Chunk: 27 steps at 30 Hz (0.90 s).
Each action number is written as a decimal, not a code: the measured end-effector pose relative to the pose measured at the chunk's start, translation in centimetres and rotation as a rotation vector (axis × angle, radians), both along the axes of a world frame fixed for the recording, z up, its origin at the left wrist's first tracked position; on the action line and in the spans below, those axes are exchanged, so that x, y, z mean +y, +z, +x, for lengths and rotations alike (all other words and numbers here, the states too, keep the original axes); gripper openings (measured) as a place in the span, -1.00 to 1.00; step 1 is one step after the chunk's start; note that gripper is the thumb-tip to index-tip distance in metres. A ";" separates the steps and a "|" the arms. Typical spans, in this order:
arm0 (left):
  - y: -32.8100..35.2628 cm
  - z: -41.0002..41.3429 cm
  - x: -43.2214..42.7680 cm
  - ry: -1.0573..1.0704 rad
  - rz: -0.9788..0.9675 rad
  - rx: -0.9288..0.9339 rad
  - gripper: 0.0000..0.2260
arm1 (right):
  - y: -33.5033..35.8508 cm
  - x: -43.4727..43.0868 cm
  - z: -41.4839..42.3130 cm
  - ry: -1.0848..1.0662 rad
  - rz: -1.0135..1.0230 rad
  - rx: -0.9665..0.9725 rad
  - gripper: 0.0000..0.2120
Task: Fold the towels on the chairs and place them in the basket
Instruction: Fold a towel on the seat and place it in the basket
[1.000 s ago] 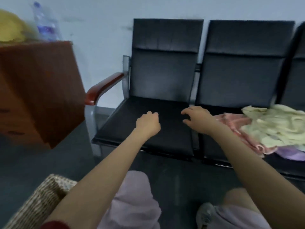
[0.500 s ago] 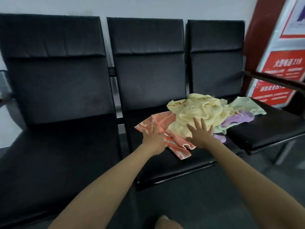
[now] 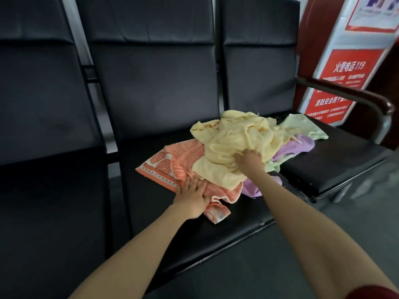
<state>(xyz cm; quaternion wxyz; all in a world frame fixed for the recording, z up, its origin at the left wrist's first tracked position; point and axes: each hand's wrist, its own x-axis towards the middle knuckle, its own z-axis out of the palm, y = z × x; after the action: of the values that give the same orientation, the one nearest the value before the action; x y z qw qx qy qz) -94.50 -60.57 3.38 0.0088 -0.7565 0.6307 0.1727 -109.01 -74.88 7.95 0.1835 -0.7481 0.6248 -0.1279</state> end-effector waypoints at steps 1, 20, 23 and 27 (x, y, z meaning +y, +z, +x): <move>0.0 0.0 0.0 -0.001 -0.002 0.000 -0.49 | 0.0 -0.1 0.1 -0.012 -0.018 -0.036 -0.66; 11.2 3.8 10.4 0.170 -0.763 0.886 -0.82 | 10.7 15.0 4.5 0.665 0.215 -0.765 -0.84; 11.6 4.3 12.9 0.249 -0.756 0.934 -0.88 | 10.4 17.1 4.9 0.650 0.220 -0.772 -0.83; 10.8 3.0 15.5 0.265 -0.602 1.083 -0.73 | 11.0 19.9 6.3 0.622 0.011 -0.682 -0.91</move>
<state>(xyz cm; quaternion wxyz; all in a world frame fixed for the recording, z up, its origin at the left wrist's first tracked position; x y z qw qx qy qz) -91.49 -45.06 14.14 -0.5462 -0.6029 0.4674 0.3459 -102.73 -54.99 18.98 0.4123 -0.8143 0.2750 -0.3023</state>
